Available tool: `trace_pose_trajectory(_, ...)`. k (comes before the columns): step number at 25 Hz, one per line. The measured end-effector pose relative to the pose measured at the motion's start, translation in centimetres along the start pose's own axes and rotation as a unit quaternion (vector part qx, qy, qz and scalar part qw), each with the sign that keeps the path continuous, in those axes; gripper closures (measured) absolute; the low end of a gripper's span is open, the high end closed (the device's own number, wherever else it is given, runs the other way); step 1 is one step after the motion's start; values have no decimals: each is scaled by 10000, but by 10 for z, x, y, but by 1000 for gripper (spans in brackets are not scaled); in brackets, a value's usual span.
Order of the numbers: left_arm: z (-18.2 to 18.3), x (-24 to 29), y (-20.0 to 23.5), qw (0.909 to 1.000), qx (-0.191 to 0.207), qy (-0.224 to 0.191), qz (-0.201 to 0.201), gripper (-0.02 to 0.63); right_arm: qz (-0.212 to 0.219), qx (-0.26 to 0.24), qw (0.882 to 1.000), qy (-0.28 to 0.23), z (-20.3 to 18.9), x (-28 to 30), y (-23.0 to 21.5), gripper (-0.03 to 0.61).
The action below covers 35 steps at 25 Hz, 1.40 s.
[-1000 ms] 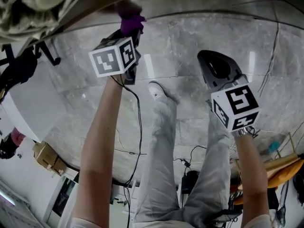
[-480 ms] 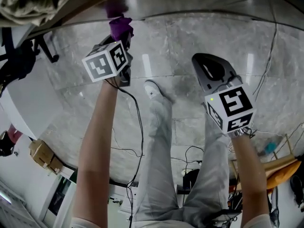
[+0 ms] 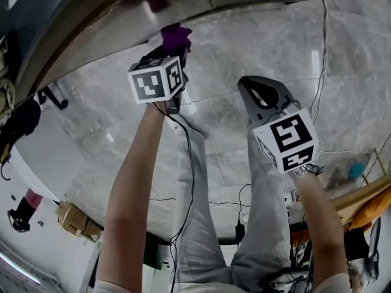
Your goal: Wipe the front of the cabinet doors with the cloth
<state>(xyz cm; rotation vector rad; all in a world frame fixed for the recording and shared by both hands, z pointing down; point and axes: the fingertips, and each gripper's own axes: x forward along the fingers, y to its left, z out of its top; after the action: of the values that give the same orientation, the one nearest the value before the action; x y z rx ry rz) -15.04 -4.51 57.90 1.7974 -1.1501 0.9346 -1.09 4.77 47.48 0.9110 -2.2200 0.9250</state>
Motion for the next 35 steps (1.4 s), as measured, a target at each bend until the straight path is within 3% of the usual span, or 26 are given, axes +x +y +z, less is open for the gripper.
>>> trace_pose_trajectory(6,10,66,-45,9981,444,353,-257,472,-428,470,9979,-151,-25,-11,-59,549)
trace_pose_trajectory(10,23,100,-45,9970,556,412,-341,472,-652,741,9948,-250,-39,4,-80,549)
trace_pose_trajectory(15,42,105,-28,9956,817,317,-318,472,-612,766,9949,-217,-46,21,-75,549)
trace_pose_trajectory(18,26,97,-1,9951,865,435,-215,472,-507,685,9962,-186,-43,39,-57,549)
trace_pose_trajectory(25,-18,71,105,9963,349,716,332,472,-180,412,9988,-205,-14,83,-5,549)
trace_pose_trajectory(35,-63,33,216,9887,14,1090,1032,472,92,278,9995,-122,-4,121,40,549)
